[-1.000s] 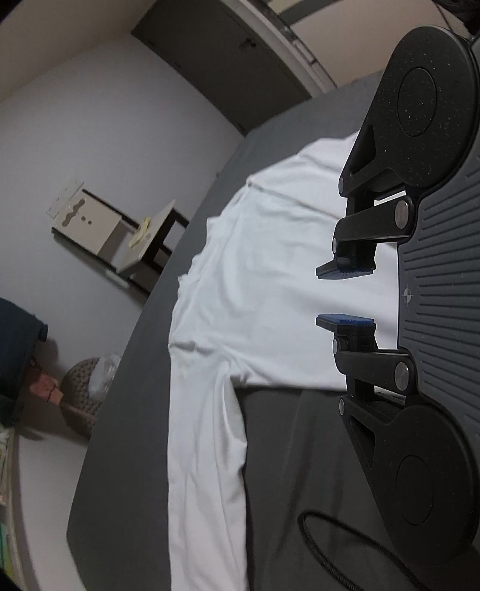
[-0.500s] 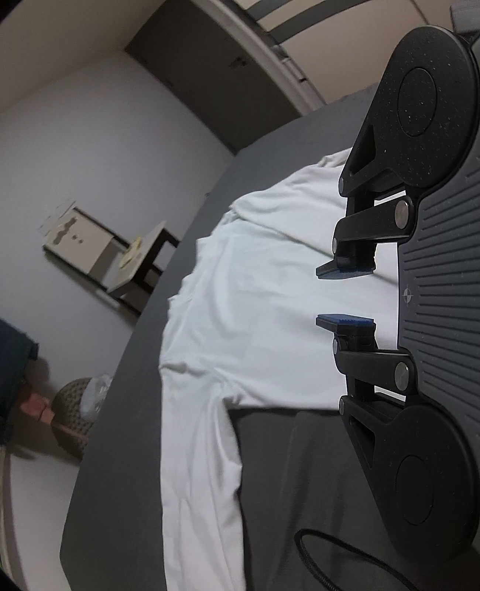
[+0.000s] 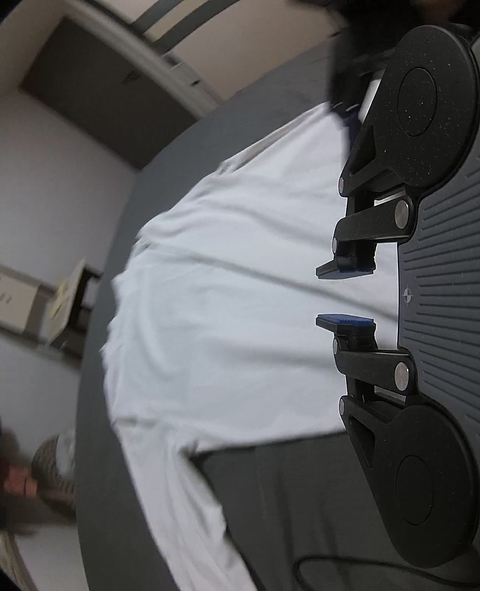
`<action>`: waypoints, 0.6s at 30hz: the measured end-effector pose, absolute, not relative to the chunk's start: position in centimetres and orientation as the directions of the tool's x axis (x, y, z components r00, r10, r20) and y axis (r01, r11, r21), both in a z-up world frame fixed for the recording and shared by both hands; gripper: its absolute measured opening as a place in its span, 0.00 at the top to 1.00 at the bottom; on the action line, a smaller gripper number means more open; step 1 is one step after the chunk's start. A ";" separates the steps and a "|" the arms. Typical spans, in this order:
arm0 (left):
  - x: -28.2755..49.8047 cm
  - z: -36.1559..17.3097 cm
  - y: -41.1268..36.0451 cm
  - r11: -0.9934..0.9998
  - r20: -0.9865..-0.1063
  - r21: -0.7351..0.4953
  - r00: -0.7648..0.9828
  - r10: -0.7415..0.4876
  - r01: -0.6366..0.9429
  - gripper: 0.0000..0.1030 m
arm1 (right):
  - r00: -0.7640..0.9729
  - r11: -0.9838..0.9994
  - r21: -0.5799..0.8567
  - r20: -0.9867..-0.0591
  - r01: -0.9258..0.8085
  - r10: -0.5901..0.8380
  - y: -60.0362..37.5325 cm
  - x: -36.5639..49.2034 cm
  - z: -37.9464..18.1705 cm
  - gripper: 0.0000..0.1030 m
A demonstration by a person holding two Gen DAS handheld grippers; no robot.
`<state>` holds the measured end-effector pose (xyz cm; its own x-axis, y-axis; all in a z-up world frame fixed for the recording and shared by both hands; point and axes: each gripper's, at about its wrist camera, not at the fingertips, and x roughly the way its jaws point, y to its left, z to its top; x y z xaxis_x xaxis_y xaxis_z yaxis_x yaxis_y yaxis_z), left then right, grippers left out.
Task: Fold clothes
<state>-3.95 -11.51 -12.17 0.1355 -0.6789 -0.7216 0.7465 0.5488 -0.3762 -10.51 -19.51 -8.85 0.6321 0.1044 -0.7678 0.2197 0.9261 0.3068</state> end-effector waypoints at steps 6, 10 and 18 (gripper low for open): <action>-5.0 -13.1 -12.6 0.518 -0.780 -0.324 0.085 -0.619 0.792 0.82 | 0.637 0.966 0.257 -0.748 0.021 0.186 -14.9 -10.3 -8.8 0.60; -5.0 -13.2 -12.5 0.517 -0.770 -0.367 0.059 -0.635 0.773 0.82 | 0.632 0.984 0.175 -0.758 -0.041 0.161 -11.2 -8.3 -10.1 0.76; -5.5 -13.8 -13.4 0.475 -0.724 -0.476 -0.023 -0.689 0.741 0.82 | 0.487 0.951 0.266 -0.817 -0.156 0.309 -9.3 -7.9 -13.0 0.82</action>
<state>-5.46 -13.45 -13.77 -0.0231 -0.6895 -0.7239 0.7407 0.4746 -0.4756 -7.90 -9.27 -12.98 0.4873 0.3088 -0.8168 -0.1564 0.9511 0.2663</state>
